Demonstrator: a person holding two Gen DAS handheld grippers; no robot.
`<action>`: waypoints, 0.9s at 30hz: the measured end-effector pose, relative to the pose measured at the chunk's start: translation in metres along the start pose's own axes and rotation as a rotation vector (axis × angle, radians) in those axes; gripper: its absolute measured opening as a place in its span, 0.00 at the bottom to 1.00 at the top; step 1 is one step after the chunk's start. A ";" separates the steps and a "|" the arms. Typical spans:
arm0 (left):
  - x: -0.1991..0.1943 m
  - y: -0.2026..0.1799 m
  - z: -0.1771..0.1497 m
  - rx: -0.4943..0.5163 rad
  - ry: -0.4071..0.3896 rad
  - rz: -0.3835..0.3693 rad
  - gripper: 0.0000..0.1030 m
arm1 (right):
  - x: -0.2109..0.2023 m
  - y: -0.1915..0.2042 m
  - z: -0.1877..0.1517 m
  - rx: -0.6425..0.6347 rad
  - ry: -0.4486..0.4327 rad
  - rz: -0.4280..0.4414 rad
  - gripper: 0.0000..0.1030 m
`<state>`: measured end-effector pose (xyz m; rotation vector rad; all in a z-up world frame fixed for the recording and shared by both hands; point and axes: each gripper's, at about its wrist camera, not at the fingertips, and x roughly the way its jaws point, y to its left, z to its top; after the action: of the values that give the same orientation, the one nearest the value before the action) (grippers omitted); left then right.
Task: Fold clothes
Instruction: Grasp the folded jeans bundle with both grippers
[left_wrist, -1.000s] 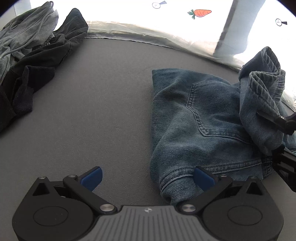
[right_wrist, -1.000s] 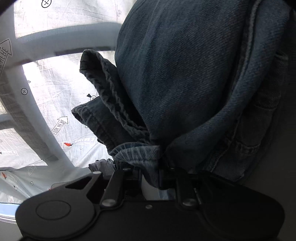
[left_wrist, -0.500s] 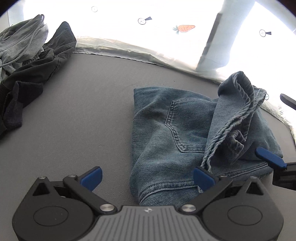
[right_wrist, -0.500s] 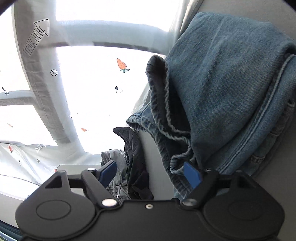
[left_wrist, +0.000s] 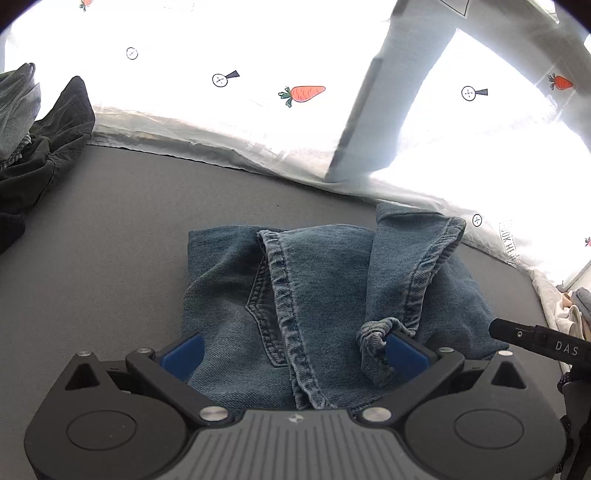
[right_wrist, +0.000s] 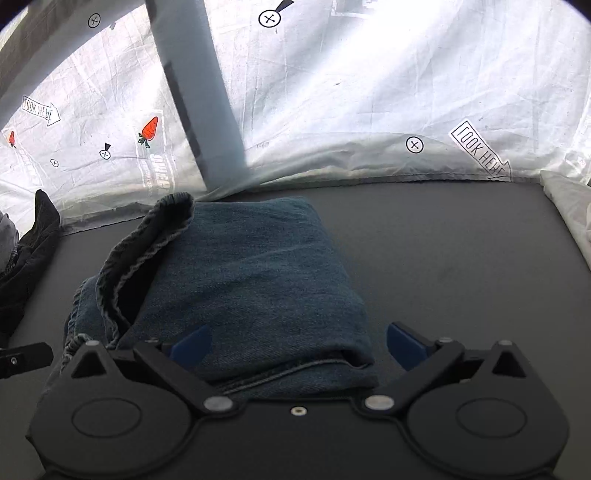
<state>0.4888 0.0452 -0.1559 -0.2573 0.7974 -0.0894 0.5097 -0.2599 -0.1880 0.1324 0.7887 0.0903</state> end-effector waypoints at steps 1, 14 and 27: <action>0.002 -0.005 0.003 0.012 -0.013 -0.025 0.99 | 0.008 -0.005 -0.004 -0.022 0.016 -0.026 1.00; 0.063 -0.076 0.025 0.200 0.000 -0.120 0.57 | 0.041 0.003 -0.015 -0.024 0.058 -0.032 1.00; -0.029 -0.014 0.048 -0.076 -0.196 -0.006 0.06 | 0.021 0.006 -0.011 -0.017 0.056 -0.020 1.00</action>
<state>0.5034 0.0465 -0.1000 -0.3349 0.6061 -0.0385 0.5164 -0.2501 -0.2094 0.1061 0.8451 0.0821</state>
